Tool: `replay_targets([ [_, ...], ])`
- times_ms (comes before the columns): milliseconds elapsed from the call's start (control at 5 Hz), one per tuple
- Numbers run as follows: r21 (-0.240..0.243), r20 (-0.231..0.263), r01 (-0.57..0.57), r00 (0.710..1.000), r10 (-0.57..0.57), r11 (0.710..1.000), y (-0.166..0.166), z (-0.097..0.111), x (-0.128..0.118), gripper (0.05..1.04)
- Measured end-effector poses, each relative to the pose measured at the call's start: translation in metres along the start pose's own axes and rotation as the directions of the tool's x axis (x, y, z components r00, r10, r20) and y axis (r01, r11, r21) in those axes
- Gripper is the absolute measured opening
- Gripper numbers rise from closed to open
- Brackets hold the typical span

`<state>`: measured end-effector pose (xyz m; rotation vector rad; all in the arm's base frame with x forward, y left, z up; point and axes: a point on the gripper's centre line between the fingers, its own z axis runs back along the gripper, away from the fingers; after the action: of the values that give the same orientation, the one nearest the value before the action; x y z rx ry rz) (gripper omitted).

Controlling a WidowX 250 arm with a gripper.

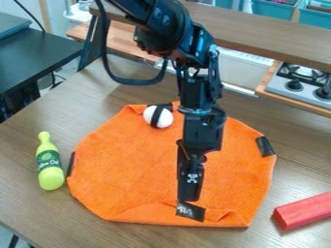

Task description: Take the white ball from the orange cloth

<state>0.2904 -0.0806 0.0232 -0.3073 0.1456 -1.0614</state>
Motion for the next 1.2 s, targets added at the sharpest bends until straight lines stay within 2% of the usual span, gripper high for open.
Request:
replay_targets([
  [200,-0.024,-0.015,-0.013,1.0,0.012,1.0,0.0,-0.009,-0.002,0.999],
  [400,-0.012,0.071,-0.125,0.989,0.126,0.992,0.016,0.007,-0.016,0.999],
  [600,0.018,0.171,-0.273,0.949,0.266,0.962,0.033,0.03,-0.038,0.999],
  [800,0.044,0.201,-0.345,0.922,0.33,0.938,0.041,0.042,-0.051,0.999],
  [1000,0.111,0.237,-0.44,0.883,0.406,0.891,0.048,0.057,-0.068,0.999],
  [1200,0.157,0.266,-0.497,0.853,0.448,0.853,0.056,0.065,-0.078,0.999],
])
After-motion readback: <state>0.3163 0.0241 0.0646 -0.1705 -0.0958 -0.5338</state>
